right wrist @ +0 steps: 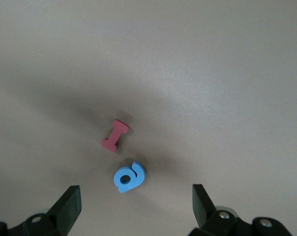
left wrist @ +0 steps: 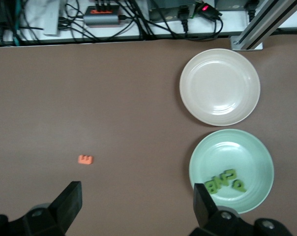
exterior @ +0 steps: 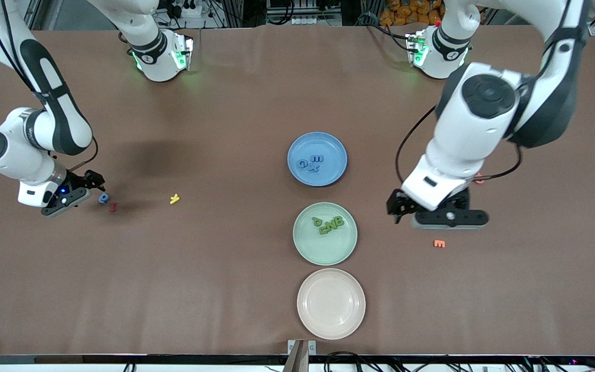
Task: Sort letters by color into matching plates
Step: 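Move the left gripper toward the orange letters while the right gripper reaches the a, then lower the right gripper onto the blue a while the left gripper withdraws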
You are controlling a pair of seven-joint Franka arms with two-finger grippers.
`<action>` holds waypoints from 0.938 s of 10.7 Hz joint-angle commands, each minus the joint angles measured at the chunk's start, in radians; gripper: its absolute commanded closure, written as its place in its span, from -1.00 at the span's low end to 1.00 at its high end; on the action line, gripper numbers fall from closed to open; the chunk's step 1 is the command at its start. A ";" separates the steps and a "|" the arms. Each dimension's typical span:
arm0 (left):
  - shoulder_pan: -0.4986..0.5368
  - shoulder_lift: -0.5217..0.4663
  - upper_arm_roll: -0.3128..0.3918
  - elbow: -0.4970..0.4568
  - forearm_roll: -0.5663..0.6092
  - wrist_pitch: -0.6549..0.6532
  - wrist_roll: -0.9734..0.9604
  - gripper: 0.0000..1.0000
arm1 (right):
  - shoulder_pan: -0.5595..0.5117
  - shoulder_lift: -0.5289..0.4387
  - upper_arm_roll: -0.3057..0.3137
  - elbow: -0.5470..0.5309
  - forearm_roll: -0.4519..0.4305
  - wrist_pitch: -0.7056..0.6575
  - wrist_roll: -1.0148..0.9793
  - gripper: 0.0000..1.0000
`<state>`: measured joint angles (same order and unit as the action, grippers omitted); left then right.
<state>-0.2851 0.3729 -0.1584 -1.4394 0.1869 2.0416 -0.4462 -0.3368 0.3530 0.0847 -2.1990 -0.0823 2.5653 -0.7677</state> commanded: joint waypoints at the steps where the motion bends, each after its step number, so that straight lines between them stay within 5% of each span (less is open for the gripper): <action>1: 0.035 -0.095 0.000 -0.024 0.026 -0.130 0.089 -1.00 | -0.025 0.056 0.020 -0.002 -0.005 0.067 -0.019 -1.00; 10: 0.121 -0.201 -0.006 -0.024 -0.058 -0.290 0.110 -1.00 | -0.044 0.086 0.018 -0.054 -0.007 0.170 -0.044 -0.89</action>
<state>-0.2074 0.2145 -0.1563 -1.4417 0.1813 1.7889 -0.3536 -0.3467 0.4396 0.0870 -2.2333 -0.0823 2.7033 -0.7798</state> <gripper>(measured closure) 0.000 0.048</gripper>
